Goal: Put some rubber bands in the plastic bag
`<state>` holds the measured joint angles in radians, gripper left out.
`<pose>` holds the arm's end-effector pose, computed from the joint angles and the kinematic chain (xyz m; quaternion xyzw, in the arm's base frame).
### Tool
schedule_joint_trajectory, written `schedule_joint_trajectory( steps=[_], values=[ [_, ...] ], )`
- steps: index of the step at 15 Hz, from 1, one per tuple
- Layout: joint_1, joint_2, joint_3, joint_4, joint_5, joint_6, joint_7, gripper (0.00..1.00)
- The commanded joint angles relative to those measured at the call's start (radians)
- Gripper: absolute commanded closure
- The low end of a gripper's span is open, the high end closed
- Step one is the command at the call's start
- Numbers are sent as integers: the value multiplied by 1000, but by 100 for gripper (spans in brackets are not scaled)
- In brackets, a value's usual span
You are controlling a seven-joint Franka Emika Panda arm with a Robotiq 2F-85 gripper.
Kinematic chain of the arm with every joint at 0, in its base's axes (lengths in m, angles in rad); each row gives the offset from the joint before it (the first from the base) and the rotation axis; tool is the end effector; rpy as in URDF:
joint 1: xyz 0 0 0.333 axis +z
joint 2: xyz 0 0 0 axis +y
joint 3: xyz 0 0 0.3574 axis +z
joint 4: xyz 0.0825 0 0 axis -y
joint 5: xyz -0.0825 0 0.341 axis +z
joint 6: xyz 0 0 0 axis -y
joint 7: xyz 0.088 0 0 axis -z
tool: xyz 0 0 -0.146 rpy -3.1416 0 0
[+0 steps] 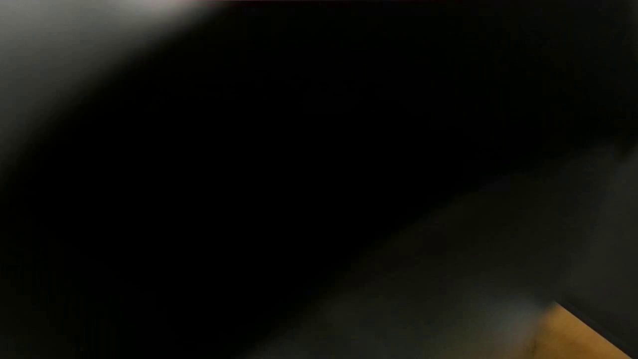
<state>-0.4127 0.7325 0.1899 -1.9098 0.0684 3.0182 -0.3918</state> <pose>0.6519 -0.1666 0.1867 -0.9792 -0.0147 -0.2021 0.0073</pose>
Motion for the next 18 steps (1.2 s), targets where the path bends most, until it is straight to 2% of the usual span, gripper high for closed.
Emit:
schedule_joint_trajectory(
  steps=[1,4,7,8,12,18],
  values=[
    [20,-150,-46,-122,-16,-27,69,100],
    [35,-249,-79,-207,-17,-51,92,100],
    [36,-285,-92,-237,-11,-62,77,100],
    [49,-288,-106,-240,-14,-63,82,100],
    [52,-256,-98,-214,-14,-40,62,100],
    [91,-197,-97,-174,-35,-10,61,100]
  ],
)
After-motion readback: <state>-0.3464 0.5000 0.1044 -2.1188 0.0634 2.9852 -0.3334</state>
